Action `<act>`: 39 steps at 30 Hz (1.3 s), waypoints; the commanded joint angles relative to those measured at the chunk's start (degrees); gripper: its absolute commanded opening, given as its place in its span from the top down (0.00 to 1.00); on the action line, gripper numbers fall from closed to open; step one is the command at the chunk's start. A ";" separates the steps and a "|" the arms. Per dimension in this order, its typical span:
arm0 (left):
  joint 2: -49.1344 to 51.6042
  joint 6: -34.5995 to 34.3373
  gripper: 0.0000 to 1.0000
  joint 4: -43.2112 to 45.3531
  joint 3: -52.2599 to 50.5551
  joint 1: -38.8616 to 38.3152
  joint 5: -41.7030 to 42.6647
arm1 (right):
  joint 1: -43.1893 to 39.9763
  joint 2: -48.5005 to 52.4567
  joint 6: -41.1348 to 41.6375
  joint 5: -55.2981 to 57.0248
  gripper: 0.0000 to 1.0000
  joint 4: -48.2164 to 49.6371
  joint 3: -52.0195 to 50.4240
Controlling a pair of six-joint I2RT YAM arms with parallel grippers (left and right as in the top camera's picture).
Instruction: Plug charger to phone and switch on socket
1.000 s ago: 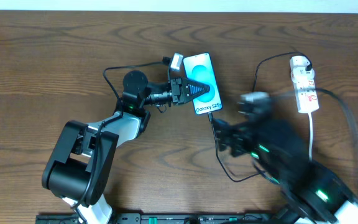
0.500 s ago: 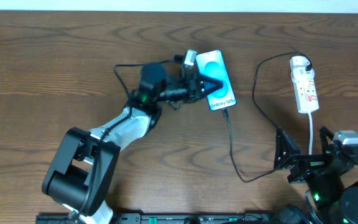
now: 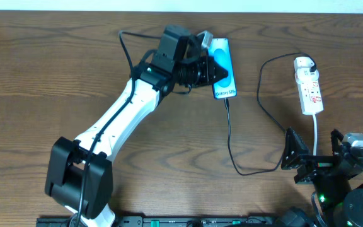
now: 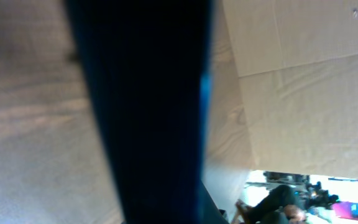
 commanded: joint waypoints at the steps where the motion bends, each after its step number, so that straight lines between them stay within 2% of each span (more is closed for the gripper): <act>1: 5.01 7.28 0.93 -3.41 5.66 0.09 -0.24 | -0.46 -0.17 0.66 1.20 0.01 0.11 0.31; 8: 19.65 17.11 0.93 -18.60 20.04 0.42 1.07 | -0.46 -0.17 3.10 0.61 0.01 0.09 0.31; 12: 26.84 18.95 0.93 -15.23 22.62 1.44 18.69 | -0.44 -0.11 3.13 0.20 0.01 0.02 0.24; 15: 30.56 18.67 0.93 -12.52 22.62 2.49 23.43 | -0.44 -0.07 3.13 -0.66 0.01 0.00 0.22; 22: 35.32 16.94 0.93 -12.57 22.56 4.68 22.64 | -0.44 0.24 4.20 -0.87 0.01 -0.55 0.22; 31: 35.52 16.92 0.93 -12.83 22.32 3.28 12.79 | -0.46 2.60 4.96 -0.87 0.01 -0.48 0.22; 39: 35.65 15.78 0.93 -12.90 20.94 0.59 9.68 | -0.44 5.88 5.95 -1.14 0.01 -0.50 0.22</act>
